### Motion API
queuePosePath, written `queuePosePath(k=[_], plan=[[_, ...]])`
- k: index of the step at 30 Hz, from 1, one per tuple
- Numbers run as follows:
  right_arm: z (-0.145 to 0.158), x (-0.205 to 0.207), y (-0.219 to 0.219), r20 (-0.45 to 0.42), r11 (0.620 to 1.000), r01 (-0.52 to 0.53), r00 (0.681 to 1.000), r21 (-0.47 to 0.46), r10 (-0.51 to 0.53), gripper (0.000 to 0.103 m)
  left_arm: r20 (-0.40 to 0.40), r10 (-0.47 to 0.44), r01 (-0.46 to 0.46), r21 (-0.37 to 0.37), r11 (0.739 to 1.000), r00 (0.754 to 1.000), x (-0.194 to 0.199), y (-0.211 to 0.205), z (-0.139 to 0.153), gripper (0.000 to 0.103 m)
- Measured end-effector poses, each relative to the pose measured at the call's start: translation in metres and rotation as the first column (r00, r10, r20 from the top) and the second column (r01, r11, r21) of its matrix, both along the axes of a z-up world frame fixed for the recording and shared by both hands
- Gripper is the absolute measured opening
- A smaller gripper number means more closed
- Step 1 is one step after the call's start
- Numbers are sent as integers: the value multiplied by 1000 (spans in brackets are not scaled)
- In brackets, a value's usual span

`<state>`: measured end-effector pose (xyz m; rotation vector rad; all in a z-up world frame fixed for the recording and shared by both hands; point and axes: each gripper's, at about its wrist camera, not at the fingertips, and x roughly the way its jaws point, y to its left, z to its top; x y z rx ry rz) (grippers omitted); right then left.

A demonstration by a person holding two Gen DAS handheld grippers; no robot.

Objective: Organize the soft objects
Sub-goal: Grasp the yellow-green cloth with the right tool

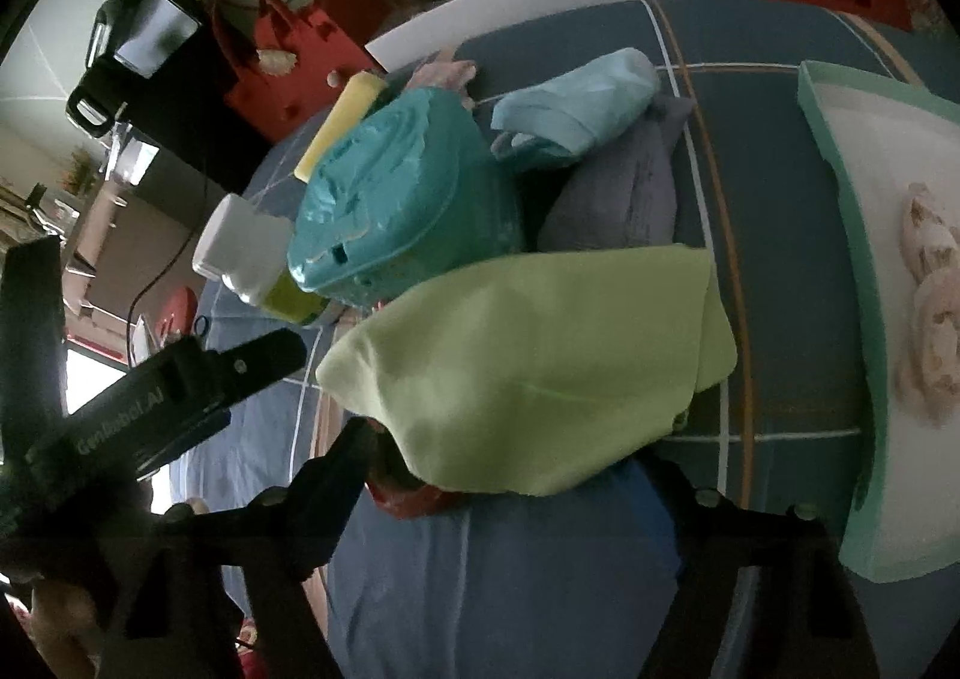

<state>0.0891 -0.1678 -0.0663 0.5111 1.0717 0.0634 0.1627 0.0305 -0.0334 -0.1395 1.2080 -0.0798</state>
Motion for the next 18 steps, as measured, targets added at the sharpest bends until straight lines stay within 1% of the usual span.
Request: queuePosePath(k=[2,4,6,8,9,10,11,13,15,18], plan=[[1,3,-4,9,1000,5,1000,1,-5,73,0,-1,1,-2,1000,1000,0,0,0,103],[1,6,-3,18,1000,7,1000,6,-7,64,0,-1,1,-1,1000,1000,0,0,0,103],[0,9,-4,27,1000,10,1000,15,-11,63,-1,1,-1,-1,1000,1000,0,0,0,103],[2,9,-5,40,1000,11,999,17,-12,59,-1,0,0,-3,1000,1000,0,1,0,103],[5,9,-6,45,1000,11,999,15,-11,52,-3,0,0,-5,1000,1000,0,1,0,103],[5,9,-4,52,1000,12,999,11,-12,48,-4,0,0,-7,1000,1000,0,1,0,103],[7,9,-4,60,1000,13,998,6,-13,47,-4,0,0,-9,1000,1000,0,1,0,103],[9,9,-3,69,1000,14,998,1,-14,40,-5,1,-1,-12,1000,1000,1,2,-1,103],[9,10,-4,72,1000,13,997,4,-14,35,-5,1,-1,-12,1000,1000,1,3,-1,103],[8,8,-4,79,1000,14,997,9,-15,30,-6,1,-1,-12,1000,1000,1,3,-1,103]])
